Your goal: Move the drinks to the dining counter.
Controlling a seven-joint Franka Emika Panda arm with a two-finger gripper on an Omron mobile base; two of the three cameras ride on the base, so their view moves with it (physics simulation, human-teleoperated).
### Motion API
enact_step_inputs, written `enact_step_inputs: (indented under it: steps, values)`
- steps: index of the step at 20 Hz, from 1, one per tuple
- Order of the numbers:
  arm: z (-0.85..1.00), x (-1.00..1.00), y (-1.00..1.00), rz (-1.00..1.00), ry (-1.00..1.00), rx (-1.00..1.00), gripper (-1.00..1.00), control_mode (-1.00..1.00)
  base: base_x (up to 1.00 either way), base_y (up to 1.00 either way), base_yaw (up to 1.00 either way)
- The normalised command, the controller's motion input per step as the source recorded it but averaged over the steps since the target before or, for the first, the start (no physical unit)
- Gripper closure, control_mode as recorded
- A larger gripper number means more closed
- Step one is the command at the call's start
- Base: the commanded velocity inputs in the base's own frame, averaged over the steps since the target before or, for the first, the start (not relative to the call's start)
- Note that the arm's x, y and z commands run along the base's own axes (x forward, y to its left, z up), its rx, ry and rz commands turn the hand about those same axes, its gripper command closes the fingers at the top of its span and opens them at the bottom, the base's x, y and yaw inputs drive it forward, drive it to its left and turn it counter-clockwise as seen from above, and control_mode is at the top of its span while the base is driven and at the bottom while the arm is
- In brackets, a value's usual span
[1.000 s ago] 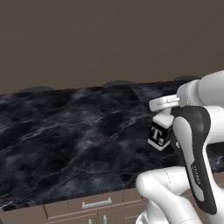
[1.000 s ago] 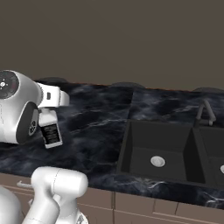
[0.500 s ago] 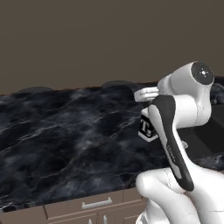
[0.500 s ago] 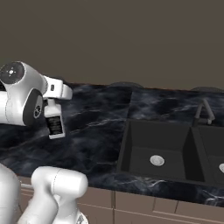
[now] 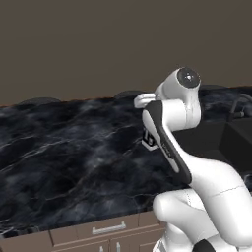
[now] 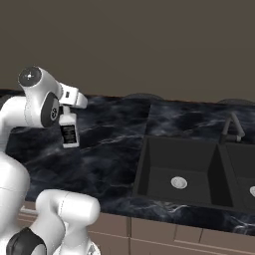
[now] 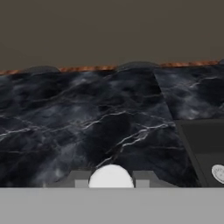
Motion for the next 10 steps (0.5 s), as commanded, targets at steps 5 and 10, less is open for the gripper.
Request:
enact_step_inputs:
  steps: [5, 10]
  values:
    - [-0.55, 0.65, 0.0, 0.0, 0.0, 0.01, 1.0, -1.0, 0.0, 0.0, 0.0]
    - [-0.43, 0.31, 0.0, 0.0, 0.0, 0.0, 1.0, -1.0, 0.0, 0.0, 0.0]
